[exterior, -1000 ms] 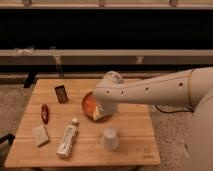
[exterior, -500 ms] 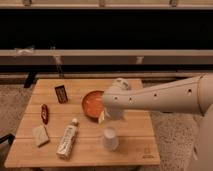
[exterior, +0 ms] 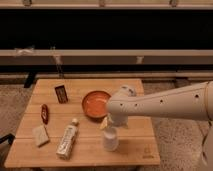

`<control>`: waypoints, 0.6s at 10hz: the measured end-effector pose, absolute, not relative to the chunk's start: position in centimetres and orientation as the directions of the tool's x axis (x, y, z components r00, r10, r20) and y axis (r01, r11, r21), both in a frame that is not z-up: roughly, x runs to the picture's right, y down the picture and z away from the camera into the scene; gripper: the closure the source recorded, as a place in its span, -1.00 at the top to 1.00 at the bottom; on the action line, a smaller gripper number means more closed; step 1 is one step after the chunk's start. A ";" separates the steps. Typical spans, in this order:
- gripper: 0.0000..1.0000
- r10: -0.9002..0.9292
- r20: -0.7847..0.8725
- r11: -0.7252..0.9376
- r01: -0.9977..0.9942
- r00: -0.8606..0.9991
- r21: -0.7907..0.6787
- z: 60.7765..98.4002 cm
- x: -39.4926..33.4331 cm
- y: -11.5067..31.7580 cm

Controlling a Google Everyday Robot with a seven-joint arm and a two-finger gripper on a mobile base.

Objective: Place the ceramic cup over the eraser

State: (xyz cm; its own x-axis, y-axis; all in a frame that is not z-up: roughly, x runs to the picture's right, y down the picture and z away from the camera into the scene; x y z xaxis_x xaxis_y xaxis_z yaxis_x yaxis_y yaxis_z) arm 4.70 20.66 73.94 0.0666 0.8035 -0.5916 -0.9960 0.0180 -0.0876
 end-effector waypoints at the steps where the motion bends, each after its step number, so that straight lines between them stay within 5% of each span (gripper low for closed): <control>1: 0.60 0.799 -0.597 0.018 -0.996 0.070 -0.092 74.0 4.5 21.2; 6: 0.60 0.776 -0.622 0.053 -0.994 0.104 -0.100 74.1 3.0 24.0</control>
